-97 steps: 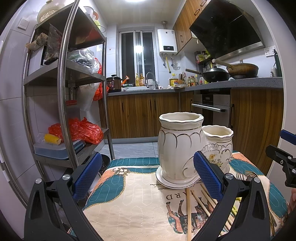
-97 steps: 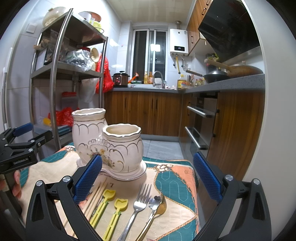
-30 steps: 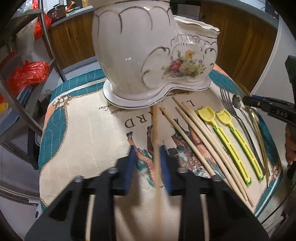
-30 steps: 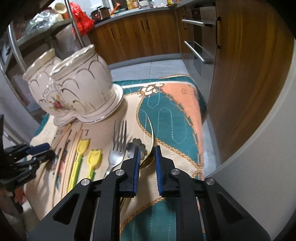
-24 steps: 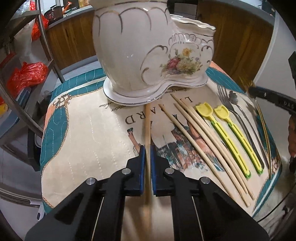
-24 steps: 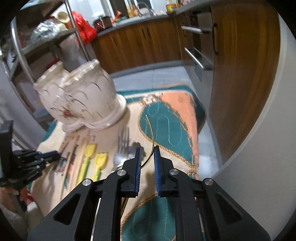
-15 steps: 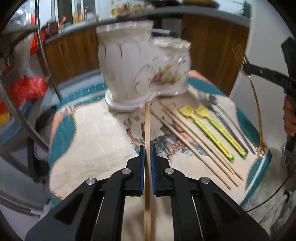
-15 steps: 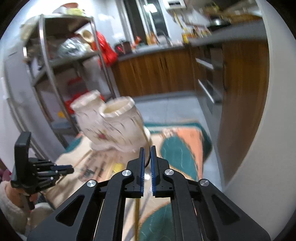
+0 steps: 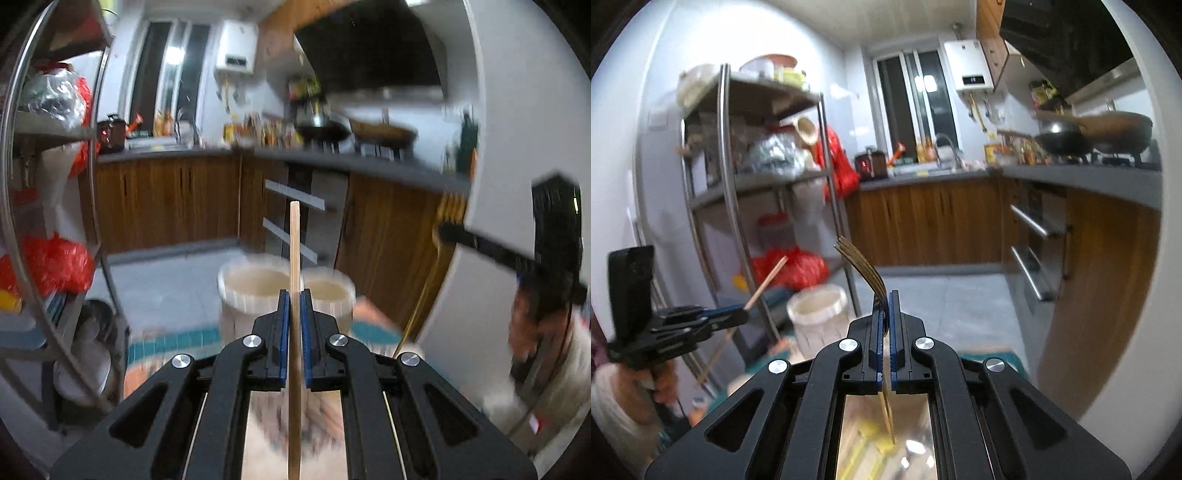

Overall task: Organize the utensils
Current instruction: 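Drop the chopstick into the large compartment with left while right drops fork into small one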

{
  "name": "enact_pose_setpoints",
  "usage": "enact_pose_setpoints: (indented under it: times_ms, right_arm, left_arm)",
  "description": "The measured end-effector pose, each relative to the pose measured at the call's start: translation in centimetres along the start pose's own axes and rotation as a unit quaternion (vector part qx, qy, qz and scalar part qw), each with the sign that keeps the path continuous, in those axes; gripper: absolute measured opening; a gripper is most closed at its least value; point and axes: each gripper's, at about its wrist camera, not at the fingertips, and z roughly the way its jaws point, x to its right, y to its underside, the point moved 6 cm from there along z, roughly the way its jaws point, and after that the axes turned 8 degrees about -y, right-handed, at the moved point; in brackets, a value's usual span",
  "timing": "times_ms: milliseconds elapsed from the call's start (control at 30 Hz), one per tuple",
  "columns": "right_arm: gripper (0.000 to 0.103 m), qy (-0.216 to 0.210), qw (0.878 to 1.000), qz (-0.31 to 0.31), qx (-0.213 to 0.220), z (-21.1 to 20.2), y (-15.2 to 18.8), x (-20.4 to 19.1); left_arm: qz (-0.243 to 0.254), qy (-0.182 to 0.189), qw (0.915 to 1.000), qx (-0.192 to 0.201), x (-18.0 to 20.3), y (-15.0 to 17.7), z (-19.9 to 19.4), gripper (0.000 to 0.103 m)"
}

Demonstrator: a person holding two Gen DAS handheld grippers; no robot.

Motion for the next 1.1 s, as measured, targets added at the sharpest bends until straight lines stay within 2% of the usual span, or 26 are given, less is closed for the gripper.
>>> enact_pose_setpoints:
  times_ms: [67,200,367,500,633,867,1100]
  right_arm:
    - [0.003,-0.014,1.0,0.008,0.014,0.6,-1.7,-0.1]
    - [0.003,-0.029,0.998,0.021,0.042,1.8,-4.2,0.0]
    - [0.003,-0.02,0.997,0.033,0.065,3.5,-5.8,1.0]
    - [0.003,-0.007,0.997,0.04,0.072,4.8,-5.4,2.1]
    - [0.003,0.008,0.997,0.045,0.054,6.5,-3.4,3.2]
    - [0.003,0.015,0.997,0.072,0.007,9.1,-0.2,5.3]
    - [0.004,0.025,0.995,0.095,-0.012,10.1,1.2,6.4]
  left_arm:
    - [-0.029,0.014,0.9992,0.023,-0.6,-2.1,1.1,0.006]
    - [-0.07,0.017,0.9953,0.064,-1.9,-5.4,3.7,0.006]
    - [-0.103,0.002,0.9912,0.083,-2.9,-7.5,7.6,0.006]
    - [-0.096,-0.028,0.9905,0.094,-3.1,-7.2,10.2,0.006]
    - [-0.085,-0.059,0.9898,0.099,-3.4,-5.9,11.6,0.006]
    - [-0.07,-0.067,0.9927,0.072,-3.3,-3.1,11.2,0.006]
    - [-0.055,-0.087,0.9937,0.043,-3.7,-0.5,10.7,0.006]
